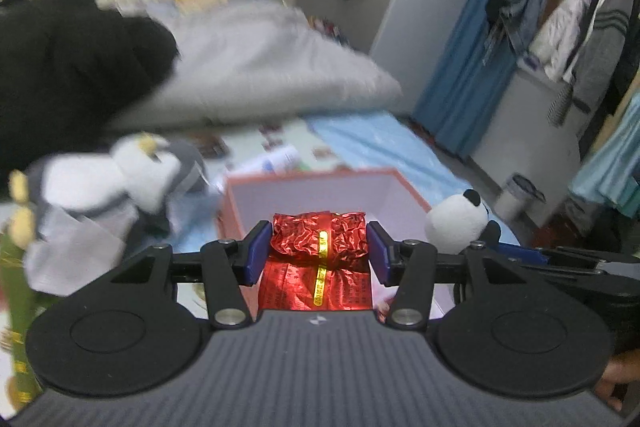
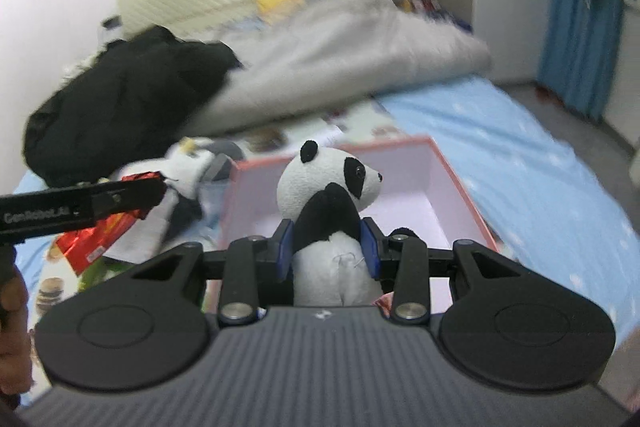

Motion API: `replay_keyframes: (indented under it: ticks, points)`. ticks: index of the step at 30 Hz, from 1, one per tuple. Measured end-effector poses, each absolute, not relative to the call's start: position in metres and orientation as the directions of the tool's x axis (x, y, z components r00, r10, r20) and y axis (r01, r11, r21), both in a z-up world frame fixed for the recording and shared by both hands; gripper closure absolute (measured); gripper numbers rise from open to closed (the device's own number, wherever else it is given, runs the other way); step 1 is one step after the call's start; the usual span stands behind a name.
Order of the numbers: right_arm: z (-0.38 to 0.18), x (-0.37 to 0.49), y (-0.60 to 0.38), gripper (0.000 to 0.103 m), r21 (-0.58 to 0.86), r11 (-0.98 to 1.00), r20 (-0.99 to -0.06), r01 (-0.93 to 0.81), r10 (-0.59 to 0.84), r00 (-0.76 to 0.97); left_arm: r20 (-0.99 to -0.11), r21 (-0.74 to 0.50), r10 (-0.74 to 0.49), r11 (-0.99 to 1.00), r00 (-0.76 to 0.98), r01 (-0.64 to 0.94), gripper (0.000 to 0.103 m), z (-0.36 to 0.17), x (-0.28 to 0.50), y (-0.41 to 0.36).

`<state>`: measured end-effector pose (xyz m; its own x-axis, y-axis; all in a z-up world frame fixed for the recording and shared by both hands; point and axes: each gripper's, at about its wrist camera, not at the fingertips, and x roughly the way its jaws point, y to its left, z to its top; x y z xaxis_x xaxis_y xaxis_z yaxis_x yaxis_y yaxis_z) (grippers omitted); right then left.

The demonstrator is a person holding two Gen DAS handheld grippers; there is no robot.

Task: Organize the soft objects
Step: 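Carry the red packet with left gripper while right gripper carries the panda over the box, then open left gripper to drop the packet while right gripper releases the panda into the box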

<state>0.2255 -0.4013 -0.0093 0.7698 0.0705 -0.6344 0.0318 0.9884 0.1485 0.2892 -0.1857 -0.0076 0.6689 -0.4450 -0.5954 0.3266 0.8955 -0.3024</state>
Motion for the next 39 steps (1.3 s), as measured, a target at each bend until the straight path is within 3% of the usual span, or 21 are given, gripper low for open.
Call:
replay_keyframes:
  ticks: [8,17,19,22,39]
  points:
    - [-0.077,0.247,-0.448,0.063,0.133,0.977,-0.769,0.168,-0.005,0.639,-0.754,-0.27,-0.431,0.892,0.496,0.364,0.046,-0.068,0.336,-0.228]
    - [-0.113,0.245,-0.463,0.062,0.175,0.958,-0.818,0.226,0.014,0.575,-0.788,-0.252,-0.42,0.887,0.449,0.387,0.045,-0.093,0.338,-0.246]
    - [-0.113,0.246,-0.463,0.059,0.179,0.959,-0.815,0.222,0.018,0.579,-0.793,-0.25,-0.42,0.885,0.442,0.392,0.036,-0.093,0.338,-0.247]
    - [-0.108,0.245,-0.462,0.047,0.177,0.958,-0.801,0.224,0.007,0.599,-0.779,-0.251,-0.428,0.883,0.458,0.398,0.032,-0.089,0.334,-0.243]
    - [-0.03,0.205,-0.428,0.047,0.183,0.975,-0.624,0.124,0.018,0.781,-0.617,-0.207,-0.442,0.889,0.651,0.407,0.032,-0.011,0.284,-0.195]
